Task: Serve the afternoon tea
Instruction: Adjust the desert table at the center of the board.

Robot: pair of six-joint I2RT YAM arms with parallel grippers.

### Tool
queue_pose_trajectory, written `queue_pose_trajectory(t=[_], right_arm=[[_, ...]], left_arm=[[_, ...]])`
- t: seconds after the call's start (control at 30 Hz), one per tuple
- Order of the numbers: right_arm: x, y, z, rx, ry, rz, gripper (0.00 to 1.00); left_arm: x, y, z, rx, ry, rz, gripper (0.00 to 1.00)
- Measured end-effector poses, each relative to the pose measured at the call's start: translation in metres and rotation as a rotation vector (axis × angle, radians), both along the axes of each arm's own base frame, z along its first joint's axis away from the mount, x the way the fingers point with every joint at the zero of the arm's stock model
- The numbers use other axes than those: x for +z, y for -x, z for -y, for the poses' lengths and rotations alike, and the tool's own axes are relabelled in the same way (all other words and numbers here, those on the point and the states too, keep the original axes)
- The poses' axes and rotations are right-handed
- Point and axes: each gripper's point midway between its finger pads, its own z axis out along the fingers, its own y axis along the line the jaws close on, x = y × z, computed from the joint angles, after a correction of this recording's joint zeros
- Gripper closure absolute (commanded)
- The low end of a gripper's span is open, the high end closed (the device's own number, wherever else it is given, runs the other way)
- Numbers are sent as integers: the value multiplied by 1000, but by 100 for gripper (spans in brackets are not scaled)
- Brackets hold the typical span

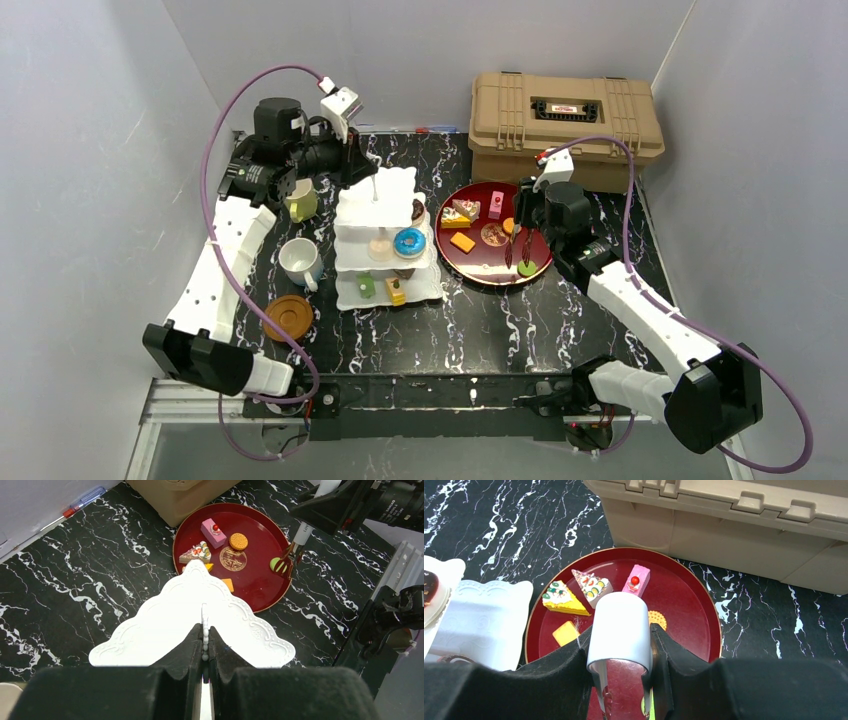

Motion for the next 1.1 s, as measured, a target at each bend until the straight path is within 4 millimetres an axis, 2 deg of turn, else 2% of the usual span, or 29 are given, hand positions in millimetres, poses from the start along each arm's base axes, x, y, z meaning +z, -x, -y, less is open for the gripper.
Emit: queue_pose_trajectory(t=[0.13,0.17,0.2,0.3,0.33,0.53,0.7,0.83,1.0,1.1], right_arm=[[0,0,1,-3,5,0,70],[-1,-1,1,-5,7,1,70],[-1,-1,2,-8,11,0,70],[-1,-2,5,-22,19,3,67],[-1,-2,6,-29,24,7,65],[-13,-5,15,-65,49,23,63],[-16,-20,20,-93,50,48,62],[-25,-30,27,-109,47,49,59],[-39,-28,32,-104,41,34,56],[-44,-27,32,-98,37,31,51]], left_arm=[[1,4,1,-9,-8,23,88],[4,6,1,-11,-7,31,77],[6,7,1,-12,-5,40,54],[18,12,0,-15,2,87,9],[23,14,-1,-13,8,98,3],[48,28,-5,3,44,160,2],[61,36,-9,21,59,194,2],[66,38,-12,35,59,209,2],[70,38,-14,51,59,227,2],[70,38,-15,57,57,229,2]])
